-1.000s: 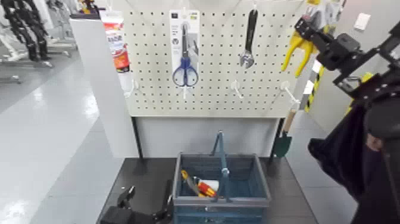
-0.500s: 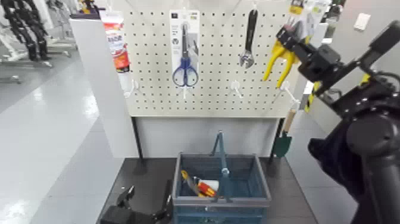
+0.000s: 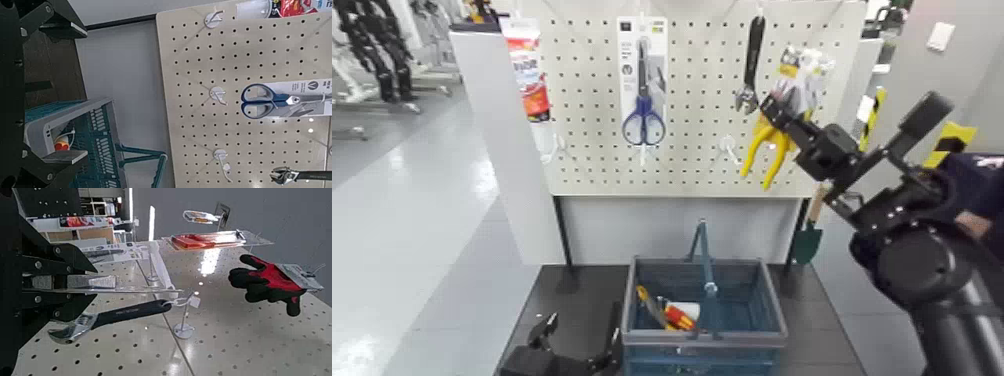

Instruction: Put the yellow pliers into the crate.

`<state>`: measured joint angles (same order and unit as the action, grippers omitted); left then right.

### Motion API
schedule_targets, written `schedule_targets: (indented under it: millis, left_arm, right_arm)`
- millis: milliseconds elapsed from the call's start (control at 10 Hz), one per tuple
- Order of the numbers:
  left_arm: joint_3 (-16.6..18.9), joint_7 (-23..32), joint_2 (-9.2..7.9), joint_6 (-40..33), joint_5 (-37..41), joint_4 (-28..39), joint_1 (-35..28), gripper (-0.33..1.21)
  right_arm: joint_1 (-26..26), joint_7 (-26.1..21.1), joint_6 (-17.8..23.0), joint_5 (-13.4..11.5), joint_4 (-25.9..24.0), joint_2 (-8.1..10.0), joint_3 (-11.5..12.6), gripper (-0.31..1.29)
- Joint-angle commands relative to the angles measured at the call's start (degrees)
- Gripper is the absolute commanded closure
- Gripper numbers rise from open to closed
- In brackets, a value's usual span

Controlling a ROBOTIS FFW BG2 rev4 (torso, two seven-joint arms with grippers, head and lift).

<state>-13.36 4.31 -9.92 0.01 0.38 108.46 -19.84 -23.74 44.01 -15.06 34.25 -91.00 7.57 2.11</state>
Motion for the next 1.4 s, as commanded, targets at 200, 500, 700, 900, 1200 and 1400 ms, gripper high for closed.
schedule_targets:
  millis: [200,500,700,900,1200,1400]
  left_arm:
    - [-0.18,-0.01,-0.1,-0.01,0.06,0.0,0.06,0.22]
    - [-0.35,-0.01,-0.27,-0.01,0.24,0.0,-0.02,0.22]
    - [-0.44,-0.01,-0.36,-0.01,0.24,0.0,-0.02,0.22]
    - [-0.35,-0.1,-0.36,-0.01,0.24,0.0,-0.02,0.22]
    - [-0.35,-0.1,-0.45,-0.01,0.32,0.0,-0.02,0.22]
    - [-0.53,-0.18,-0.36,0.08,0.32,0.0,0.15,0.22]
  right_arm:
    - [3.79,0.11,-1.2,0.03,1.97,-0.8,-0.53,1.11]
    - [6.6,1.34,-1.64,-1.99,4.08,-0.45,-1.68,1.11]
    - [8.01,1.52,-1.73,-4.02,5.22,-0.09,-2.2,1.11]
    - [8.62,2.31,-1.73,-5.86,6.72,0.17,-2.38,1.11]
    - [9.06,2.66,-1.47,-8.5,9.97,0.61,-2.29,1.11]
    - [8.8,3.01,-0.68,-9.55,12.87,0.96,-2.38,1.12]
